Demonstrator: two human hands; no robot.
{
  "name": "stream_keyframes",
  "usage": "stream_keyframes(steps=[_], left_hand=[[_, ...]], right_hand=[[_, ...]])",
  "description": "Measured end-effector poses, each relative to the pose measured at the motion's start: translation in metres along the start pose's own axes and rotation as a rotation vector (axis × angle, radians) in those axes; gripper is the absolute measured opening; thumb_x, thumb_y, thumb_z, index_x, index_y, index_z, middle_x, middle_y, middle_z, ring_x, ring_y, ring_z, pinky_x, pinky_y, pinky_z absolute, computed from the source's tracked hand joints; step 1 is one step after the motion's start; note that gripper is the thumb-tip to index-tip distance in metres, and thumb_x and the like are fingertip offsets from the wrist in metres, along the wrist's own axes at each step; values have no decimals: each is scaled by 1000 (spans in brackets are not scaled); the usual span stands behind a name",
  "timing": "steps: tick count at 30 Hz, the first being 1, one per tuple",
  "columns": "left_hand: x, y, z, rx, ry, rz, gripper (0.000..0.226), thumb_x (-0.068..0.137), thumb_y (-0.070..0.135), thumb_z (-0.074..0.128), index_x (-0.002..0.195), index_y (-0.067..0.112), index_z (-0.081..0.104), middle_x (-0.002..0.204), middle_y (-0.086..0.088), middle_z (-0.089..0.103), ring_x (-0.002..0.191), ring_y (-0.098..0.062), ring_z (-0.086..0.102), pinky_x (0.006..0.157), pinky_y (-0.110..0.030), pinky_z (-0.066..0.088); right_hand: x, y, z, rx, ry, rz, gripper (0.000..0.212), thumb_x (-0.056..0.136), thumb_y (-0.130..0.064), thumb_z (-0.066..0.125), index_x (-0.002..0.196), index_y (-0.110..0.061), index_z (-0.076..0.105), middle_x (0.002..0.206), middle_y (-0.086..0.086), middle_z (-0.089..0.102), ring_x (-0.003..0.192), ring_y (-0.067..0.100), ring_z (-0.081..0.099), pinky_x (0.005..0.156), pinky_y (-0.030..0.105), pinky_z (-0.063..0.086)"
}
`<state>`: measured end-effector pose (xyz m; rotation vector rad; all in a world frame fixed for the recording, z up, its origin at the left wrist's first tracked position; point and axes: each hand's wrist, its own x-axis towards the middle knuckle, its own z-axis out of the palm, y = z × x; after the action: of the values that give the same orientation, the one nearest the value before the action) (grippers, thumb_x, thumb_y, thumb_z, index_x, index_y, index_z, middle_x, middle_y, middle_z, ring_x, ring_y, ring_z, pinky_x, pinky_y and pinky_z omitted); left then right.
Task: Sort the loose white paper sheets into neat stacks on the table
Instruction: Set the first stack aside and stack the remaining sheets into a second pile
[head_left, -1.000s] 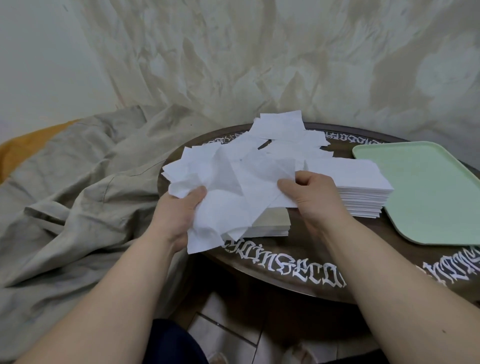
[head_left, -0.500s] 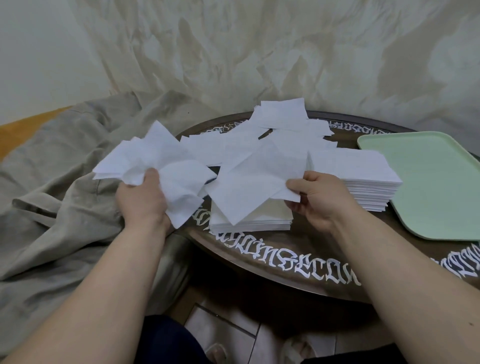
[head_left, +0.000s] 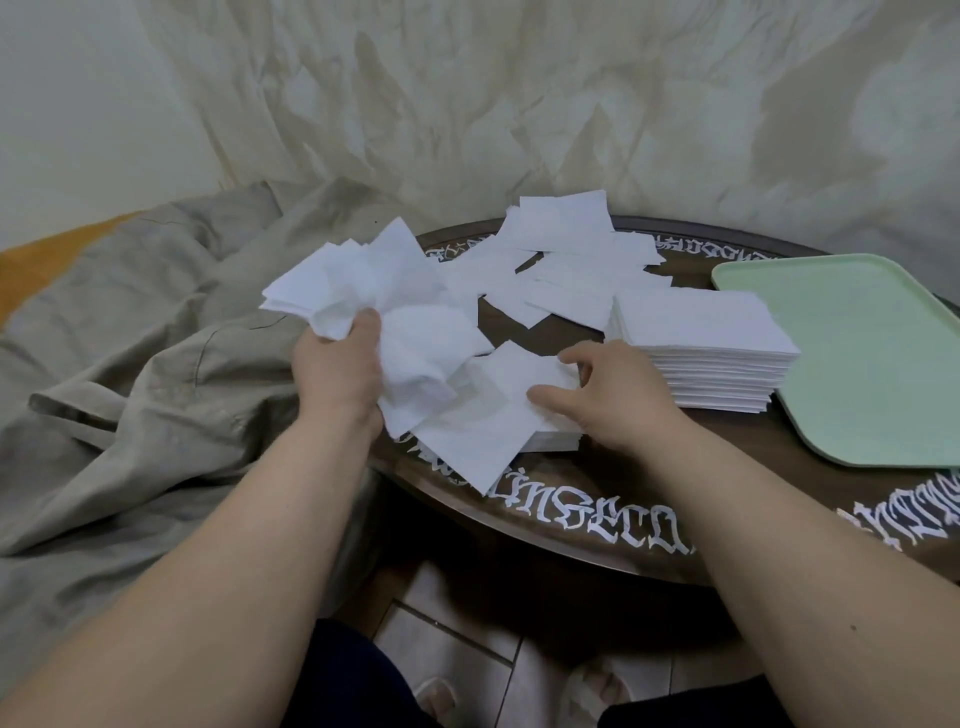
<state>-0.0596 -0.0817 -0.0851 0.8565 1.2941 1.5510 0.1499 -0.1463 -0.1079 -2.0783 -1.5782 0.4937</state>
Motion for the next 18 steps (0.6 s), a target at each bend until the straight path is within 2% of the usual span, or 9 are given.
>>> stream_keyframes(steps=[2, 4, 8, 10, 13, 18], left_hand=[[3, 3, 4, -17, 8, 3, 10, 87, 10, 62, 83, 19, 64, 89, 5, 70, 90, -19, 68, 88, -42, 56], [3, 2, 1, -42, 27, 0, 11, 87, 9, 62, 82, 19, 64, 87, 6, 70, 87, -18, 68, 87, -42, 56], [2, -8, -18, -16, 39, -30, 10, 87, 9, 63, 83, 18, 64, 92, 4, 71, 96, -23, 68, 89, -47, 54], [5, -9, -26, 5, 47, -33, 9, 86, 10, 63, 83, 19, 64, 92, 4, 71, 98, -24, 68, 90, -48, 54], [7, -7, -30, 15, 50, -36, 10, 86, 10, 63, 82, 19, 63, 88, 6, 69, 94, -22, 68, 89, -47, 54], [4, -5, -25, 4, 8, -44, 11, 87, 10, 63, 83, 20, 63, 87, 7, 70, 89, -19, 68, 86, -43, 56]], right_hand=[[0, -1, 5, -74, -36, 40, 67, 74, -59, 64, 127, -20, 53, 119, 4, 53, 105, 22, 54, 80, 31, 42], [0, -2, 6, -100, -44, 59, 60, 76, -57, 63, 121, -18, 55, 118, 3, 53, 103, 21, 54, 77, 31, 41], [1, -3, 2, -36, 11, 30, 22, 82, -39, 62, 93, -21, 58, 102, 1, 58, 87, 19, 55, 68, 29, 38], [0, -4, 0, 22, 48, 13, 14, 84, -32, 61, 89, -19, 60, 96, 0, 60, 87, 19, 56, 70, 30, 41], [-2, -6, -3, 124, 63, 15, 16, 83, -29, 63, 94, -18, 59, 90, -4, 59, 87, 18, 56, 75, 32, 47], [-1, -5, -1, 196, 44, 32, 15, 81, -20, 65, 94, -18, 59, 81, -10, 55, 84, 16, 56, 73, 29, 45]])
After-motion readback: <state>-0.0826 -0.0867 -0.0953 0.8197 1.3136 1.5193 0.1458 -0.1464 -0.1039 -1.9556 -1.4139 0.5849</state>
